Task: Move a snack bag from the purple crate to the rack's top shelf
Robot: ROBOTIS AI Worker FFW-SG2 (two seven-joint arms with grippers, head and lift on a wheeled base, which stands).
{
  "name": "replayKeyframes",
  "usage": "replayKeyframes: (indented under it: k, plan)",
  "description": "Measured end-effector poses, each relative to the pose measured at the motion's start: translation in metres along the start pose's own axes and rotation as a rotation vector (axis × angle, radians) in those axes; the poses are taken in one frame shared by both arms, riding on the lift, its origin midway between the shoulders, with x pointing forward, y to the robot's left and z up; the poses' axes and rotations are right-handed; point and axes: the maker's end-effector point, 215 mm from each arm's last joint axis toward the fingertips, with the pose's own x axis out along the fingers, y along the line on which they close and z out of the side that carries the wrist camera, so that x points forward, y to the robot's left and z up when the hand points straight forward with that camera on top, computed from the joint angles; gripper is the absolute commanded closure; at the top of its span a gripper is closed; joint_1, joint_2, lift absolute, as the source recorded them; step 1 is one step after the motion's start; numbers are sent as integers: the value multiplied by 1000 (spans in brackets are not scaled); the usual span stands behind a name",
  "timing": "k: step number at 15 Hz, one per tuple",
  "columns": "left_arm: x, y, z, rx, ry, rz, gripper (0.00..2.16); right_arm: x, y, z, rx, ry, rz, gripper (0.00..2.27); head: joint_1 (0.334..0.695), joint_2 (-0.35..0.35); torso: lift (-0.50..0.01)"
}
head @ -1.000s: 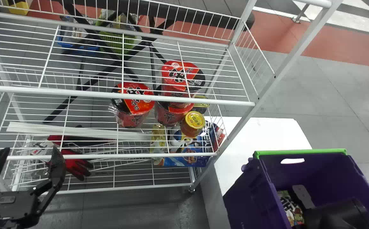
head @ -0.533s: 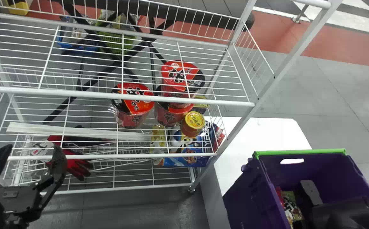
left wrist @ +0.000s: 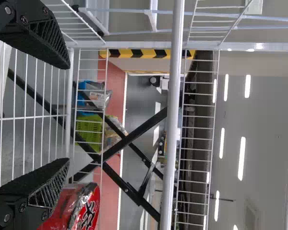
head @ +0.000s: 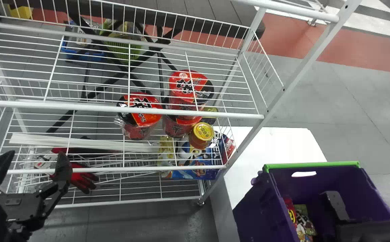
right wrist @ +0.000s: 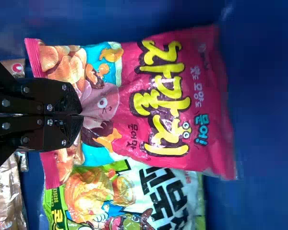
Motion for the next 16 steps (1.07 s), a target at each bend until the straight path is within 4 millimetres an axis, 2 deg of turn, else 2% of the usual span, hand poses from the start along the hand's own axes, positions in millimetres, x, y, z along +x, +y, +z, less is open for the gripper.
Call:
replayKeyframes:
  k: [7,16]
  plan:
    - [-4,-2,-2,1,5,-4,137,-13,-21,-38,22,-26,-13,1777,695,-350,-379]
    - [-6,-4,-2,2,2,1,137,-28,-27,-50,16,-71,-22,1777,695,-350,-343]
